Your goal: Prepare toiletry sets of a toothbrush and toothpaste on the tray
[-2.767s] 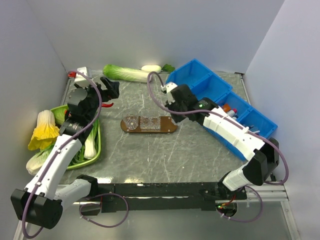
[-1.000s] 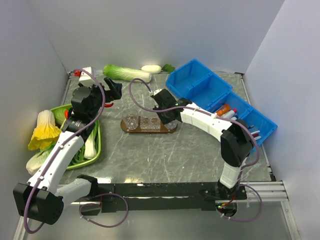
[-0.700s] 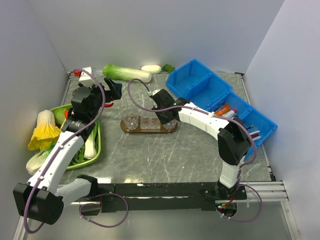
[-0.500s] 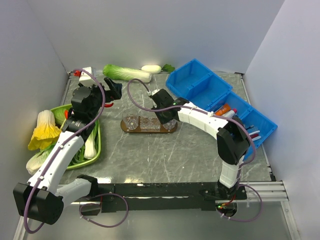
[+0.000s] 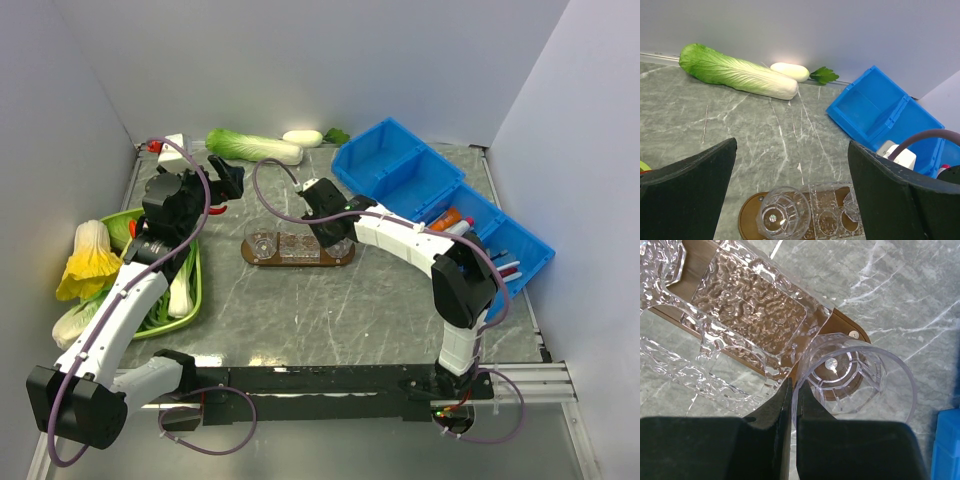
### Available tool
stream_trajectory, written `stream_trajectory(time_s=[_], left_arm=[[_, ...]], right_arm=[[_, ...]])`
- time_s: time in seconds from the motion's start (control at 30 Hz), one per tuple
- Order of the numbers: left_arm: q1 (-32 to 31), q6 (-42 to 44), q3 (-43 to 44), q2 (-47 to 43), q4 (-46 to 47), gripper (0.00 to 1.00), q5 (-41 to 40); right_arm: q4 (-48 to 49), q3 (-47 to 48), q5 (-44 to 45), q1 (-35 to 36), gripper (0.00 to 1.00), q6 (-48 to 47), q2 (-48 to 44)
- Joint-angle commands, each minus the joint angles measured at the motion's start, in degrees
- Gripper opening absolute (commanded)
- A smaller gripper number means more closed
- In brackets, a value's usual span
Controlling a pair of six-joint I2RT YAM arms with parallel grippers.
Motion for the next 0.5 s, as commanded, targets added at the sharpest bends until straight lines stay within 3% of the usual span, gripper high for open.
stream_trajectory(time_s=[0.0,0.13,0.47], left_arm=[[0.24,0.70,1.25,-0.20,1.80,0.97,0.39],[0.24,0.70,1.16,-0.20,1.80,0.97,0.47],[0.24,0.61,1.16,-0.11,1.89,0.97,0.65]], right_arm=[[1.35,2.57,1.42,0.33,0.00,-0.21,0.26],[0.91,3.09,1.94,0.24,0.02,-0.21,0.52],[0.91,3.01,2.39,0.24,0.21,-0.47,-0.18]])
